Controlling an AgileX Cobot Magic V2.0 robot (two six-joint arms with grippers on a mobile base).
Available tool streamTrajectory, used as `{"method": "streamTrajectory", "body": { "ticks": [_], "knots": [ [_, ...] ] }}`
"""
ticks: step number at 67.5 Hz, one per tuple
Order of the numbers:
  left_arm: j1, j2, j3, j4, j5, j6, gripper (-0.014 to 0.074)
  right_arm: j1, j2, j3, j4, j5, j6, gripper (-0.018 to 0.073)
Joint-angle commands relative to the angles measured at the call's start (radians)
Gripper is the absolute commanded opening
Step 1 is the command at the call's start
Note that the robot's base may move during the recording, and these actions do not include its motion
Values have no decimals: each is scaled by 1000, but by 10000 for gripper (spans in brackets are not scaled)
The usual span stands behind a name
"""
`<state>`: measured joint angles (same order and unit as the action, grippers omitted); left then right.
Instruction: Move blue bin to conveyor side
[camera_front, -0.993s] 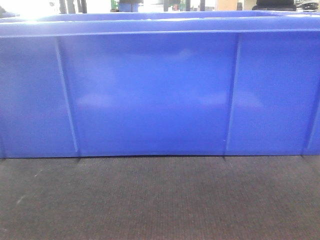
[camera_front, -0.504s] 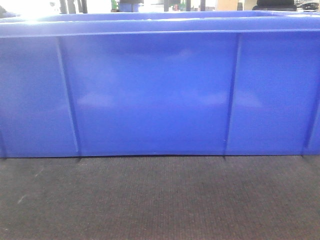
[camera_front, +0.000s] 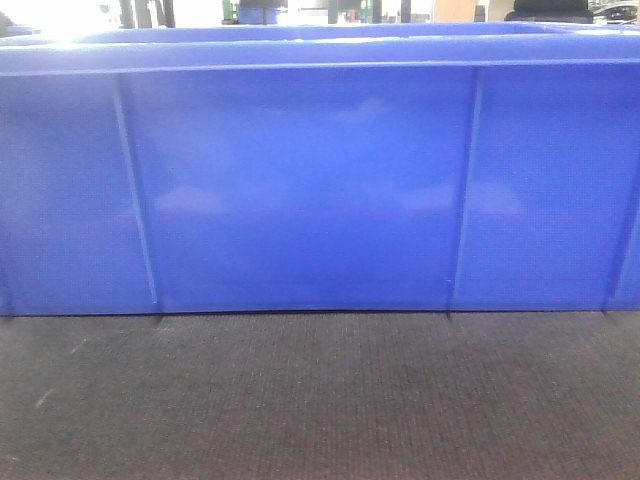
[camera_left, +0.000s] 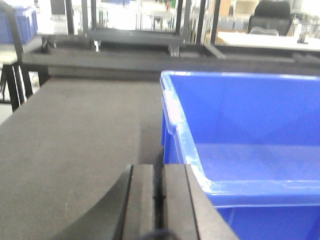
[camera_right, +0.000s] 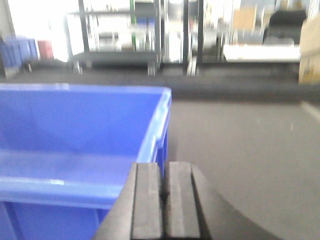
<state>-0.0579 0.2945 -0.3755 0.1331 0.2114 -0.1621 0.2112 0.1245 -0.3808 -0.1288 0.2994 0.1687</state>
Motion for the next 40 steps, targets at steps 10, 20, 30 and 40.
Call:
{"method": "streamTrajectory", "body": {
  "ticks": [10,20,30,40],
  "knots": [
    [5,-55,5,-5,-21,0,-8,-6,-31,2,-7,-25,-11,-78],
    [5,-60,5,-5,-20,0,-8,-6,-31,2,-7,-27,-11,-78],
    [5,-60,5,-5,-20,0,-8,-6,-31,2,-7,-27,-11,-78],
    [5,-60,5,-5,-20,0,-8,-6,-31,2,-7,-27,-11,-78]
  ]
}}
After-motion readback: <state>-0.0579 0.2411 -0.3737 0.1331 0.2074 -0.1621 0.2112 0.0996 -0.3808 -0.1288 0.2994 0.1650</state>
